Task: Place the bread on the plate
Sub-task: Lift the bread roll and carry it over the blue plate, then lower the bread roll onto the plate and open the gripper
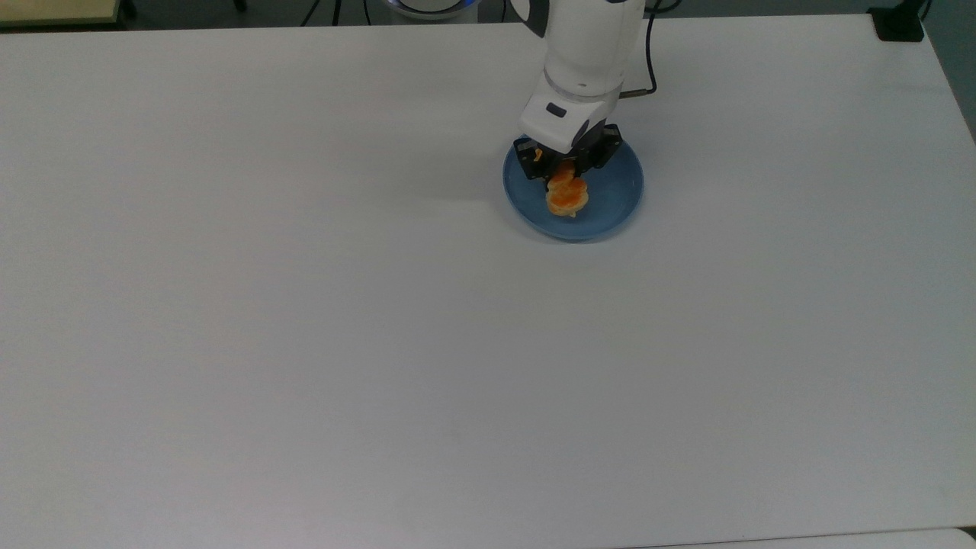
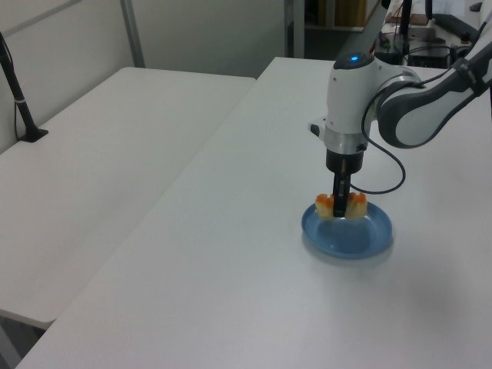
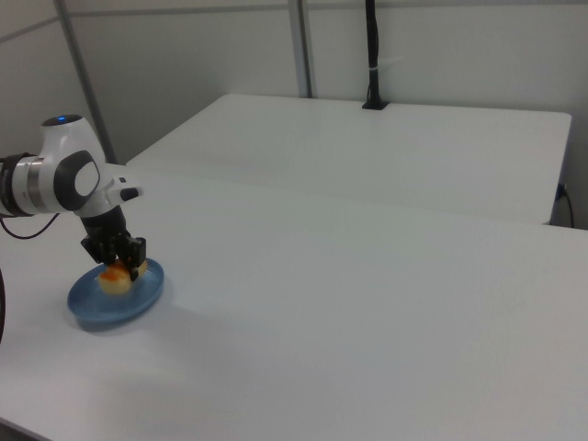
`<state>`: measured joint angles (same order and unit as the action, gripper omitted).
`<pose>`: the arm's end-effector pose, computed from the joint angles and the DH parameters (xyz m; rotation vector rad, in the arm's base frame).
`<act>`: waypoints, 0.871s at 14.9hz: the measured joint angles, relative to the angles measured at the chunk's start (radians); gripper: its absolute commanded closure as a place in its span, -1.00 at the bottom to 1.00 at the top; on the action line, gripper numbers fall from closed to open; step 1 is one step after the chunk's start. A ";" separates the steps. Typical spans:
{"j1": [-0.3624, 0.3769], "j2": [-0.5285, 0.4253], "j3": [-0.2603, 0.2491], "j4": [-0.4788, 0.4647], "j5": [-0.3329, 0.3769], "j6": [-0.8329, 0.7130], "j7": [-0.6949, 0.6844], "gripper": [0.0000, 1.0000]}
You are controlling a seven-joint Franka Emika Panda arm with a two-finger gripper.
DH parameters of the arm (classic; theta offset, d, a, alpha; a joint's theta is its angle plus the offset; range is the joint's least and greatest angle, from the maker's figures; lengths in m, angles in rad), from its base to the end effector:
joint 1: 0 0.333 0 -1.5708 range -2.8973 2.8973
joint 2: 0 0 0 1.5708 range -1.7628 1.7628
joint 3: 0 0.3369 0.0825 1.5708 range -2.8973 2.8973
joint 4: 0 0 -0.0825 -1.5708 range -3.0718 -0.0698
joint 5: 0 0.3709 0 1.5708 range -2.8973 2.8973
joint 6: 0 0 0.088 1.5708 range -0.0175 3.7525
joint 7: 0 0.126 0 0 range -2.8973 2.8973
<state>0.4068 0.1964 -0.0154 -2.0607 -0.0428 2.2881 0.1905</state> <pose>0.5346 0.2191 0.3529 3.0953 0.3558 0.0622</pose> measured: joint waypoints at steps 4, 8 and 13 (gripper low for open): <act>0.039 0.000 0.000 -0.001 -0.001 -0.001 0.117 0.04; 0.052 0.008 -0.001 -0.003 -0.002 -0.001 0.185 -1.00; 0.051 0.040 -0.004 -0.001 -0.064 -0.001 0.189 -1.00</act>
<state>0.4579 0.2367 -0.0195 -2.0615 -0.1070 2.2874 0.3795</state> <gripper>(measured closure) 0.128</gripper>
